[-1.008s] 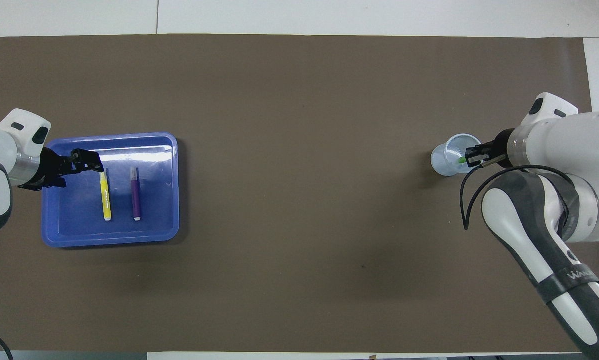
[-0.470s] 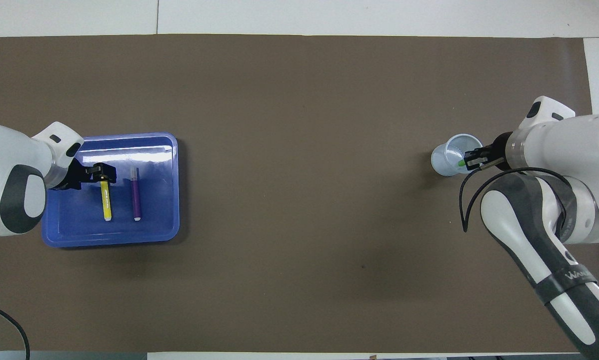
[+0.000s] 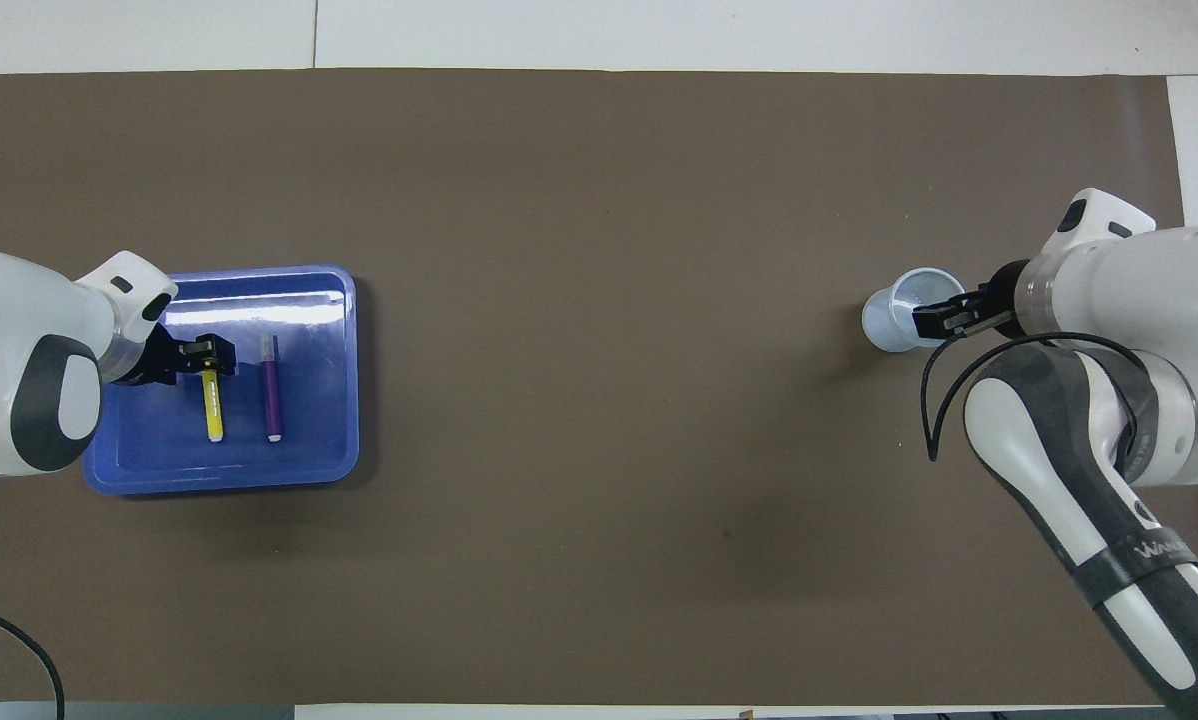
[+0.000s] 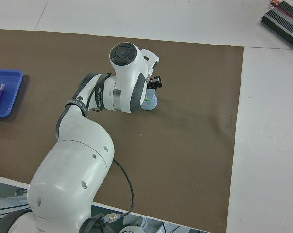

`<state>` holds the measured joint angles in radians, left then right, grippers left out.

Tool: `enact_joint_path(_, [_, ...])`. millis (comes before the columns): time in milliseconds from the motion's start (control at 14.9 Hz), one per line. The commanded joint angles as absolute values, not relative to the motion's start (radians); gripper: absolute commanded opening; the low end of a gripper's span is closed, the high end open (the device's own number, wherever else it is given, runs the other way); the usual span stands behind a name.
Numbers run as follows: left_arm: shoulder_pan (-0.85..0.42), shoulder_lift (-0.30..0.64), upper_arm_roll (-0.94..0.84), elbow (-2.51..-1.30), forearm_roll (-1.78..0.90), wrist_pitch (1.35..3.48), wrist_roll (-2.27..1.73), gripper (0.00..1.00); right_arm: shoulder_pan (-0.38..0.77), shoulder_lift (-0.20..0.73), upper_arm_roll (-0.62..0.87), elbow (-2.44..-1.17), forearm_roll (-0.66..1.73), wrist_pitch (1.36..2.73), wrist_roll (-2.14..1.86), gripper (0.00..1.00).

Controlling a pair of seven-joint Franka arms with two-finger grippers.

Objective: Transfer and insert pens with both arms
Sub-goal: 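Carry the green pen to the cup with the right gripper and insert it, then grasp the yellow pen in the tray with the left gripper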

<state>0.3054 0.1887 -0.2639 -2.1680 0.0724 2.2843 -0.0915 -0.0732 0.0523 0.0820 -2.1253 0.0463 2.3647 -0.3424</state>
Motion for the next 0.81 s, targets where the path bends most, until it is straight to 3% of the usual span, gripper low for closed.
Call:
enact_joint_path(0, [0.301,0.173,-0.261,-2.197,0.097,2.293,-0.084,0.69,-0.087,0.071,0.087,-2.065,0.029,2.364,-0.304,1.00])
enact_joint_path(134, [0.298,0.175,-0.261,-2.197,0.100,2.293,-0.086,0.53,-0.086,0.066,0.087,-2.030,0.029,2.349,-0.266,1.00])
enact_joint_path(403, [0.299,0.176,-0.261,-2.195,0.100,2.293,-0.086,0.00,-0.089,0.057,0.080,-1.896,0.026,2.174,-0.145,1.00])
enact_joint_path(739, [0.310,0.178,-0.261,-2.189,0.100,2.290,-0.086,0.00,-0.092,0.055,0.072,-1.718,0.021,1.923,-0.074,1.00])
